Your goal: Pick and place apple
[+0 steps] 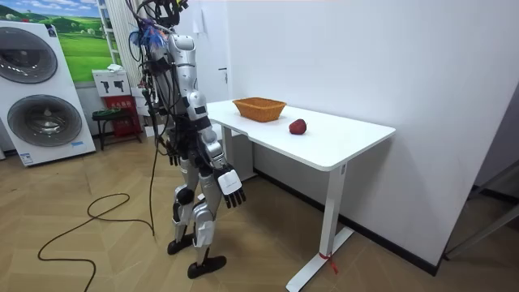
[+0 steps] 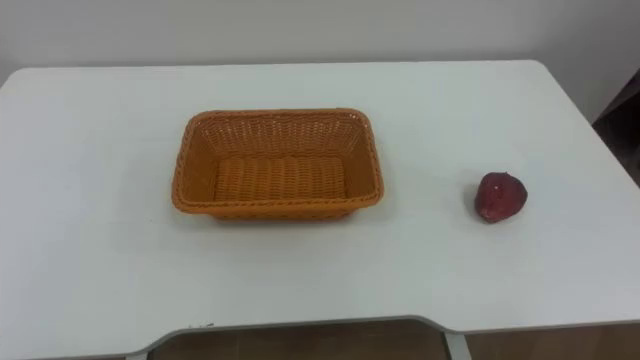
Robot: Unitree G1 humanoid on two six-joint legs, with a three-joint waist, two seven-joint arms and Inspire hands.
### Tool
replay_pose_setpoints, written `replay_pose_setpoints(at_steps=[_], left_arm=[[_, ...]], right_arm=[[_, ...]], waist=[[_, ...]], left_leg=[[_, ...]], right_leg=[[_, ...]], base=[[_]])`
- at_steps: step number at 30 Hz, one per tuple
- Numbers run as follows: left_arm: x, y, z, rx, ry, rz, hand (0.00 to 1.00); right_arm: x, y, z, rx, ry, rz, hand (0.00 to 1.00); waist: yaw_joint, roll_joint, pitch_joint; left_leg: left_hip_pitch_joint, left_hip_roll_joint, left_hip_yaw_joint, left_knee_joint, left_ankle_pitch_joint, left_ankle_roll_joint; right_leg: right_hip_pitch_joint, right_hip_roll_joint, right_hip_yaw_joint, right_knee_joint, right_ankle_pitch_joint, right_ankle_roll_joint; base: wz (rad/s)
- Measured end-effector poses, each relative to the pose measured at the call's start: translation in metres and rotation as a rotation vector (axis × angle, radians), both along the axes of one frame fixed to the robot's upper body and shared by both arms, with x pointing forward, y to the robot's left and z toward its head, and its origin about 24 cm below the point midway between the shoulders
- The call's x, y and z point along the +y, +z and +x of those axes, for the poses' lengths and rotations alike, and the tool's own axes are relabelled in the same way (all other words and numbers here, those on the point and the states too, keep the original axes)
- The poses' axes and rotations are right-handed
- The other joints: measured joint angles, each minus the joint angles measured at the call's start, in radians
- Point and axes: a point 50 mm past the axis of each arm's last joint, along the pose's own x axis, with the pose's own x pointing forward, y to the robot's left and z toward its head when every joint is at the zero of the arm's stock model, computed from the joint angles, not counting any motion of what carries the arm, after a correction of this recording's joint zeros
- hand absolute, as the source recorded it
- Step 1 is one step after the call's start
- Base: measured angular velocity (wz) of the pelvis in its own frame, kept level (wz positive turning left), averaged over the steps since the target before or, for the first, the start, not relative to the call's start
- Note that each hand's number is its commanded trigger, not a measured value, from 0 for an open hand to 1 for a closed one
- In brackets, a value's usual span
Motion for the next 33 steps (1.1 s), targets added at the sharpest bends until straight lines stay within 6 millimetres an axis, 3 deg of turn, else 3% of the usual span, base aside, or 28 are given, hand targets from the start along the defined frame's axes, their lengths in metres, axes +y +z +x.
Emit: replay_pose_setpoints(at_steps=[11, 17, 24, 27, 33], left_arm=[[0.0, 0.0, 0.006, -0.024, -0.003, 0.0, 0.0], [0.001, 0.001, 0.007, -0.049, 0.005, 0.004, 0.0], [0.009, 0.003, 0.003, -0.081, 0.1, 0.029, 0.0], [0.017, 0.006, -0.001, -0.109, 0.179, 0.059, 0.0], [0.027, 0.01, -0.014, -0.102, 0.216, 0.12, 0.0]], right_arm=[[0.0, 0.0, 0.0, -0.002, -0.003, 0.002, 0.0], [-0.001, 0.0, -0.003, -0.031, -0.203, 0.019, 0.0], [-0.021, 0.005, -0.002, -0.134, -0.739, -0.008, 0.0], [-0.035, 0.011, 0.007, -0.233, -1.016, -0.01, 0.0], [-0.061, 0.025, 0.017, -0.368, -1.382, -0.03, 0.0]], waist=[[0.001, -0.001, 0.0002], [0.001, -0.003, 0.0002], [-0.007, -0.003, 0.0026], [-0.029, -0.007, 0.0046], [-0.054, -0.007, -0.0046]], left_leg=[[0.0, 0.0, 0.0, 0.0, 0.0, 0.0], [0.005, 0.001, 0.007, 0.003, 0.0, 0.0], [0.032, 0.001, 0.029, -0.005, 0.0, 0.0], [0.041, 0.001, 0.034, -0.007, 0.0, 0.001], [0.033, 0.0, 0.036, -0.003, -0.001, 0.001]], right_leg=[[-0.001, 0.0, 0.003, 0.0, 0.0, 0.0], [-0.001, 0.0, 0.014, 0.004, 0.0, 0.0], [0.007, 0.002, 0.032, 0.017, 0.0, 0.0], [0.012, 0.001, 0.036, 0.018, 0.0, 0.0], [-0.002, 0.001, 0.04, 0.022, -0.001, 0.0]], base=[[0.0], [-0.03], [-0.09], [-0.04], [-0.02]])
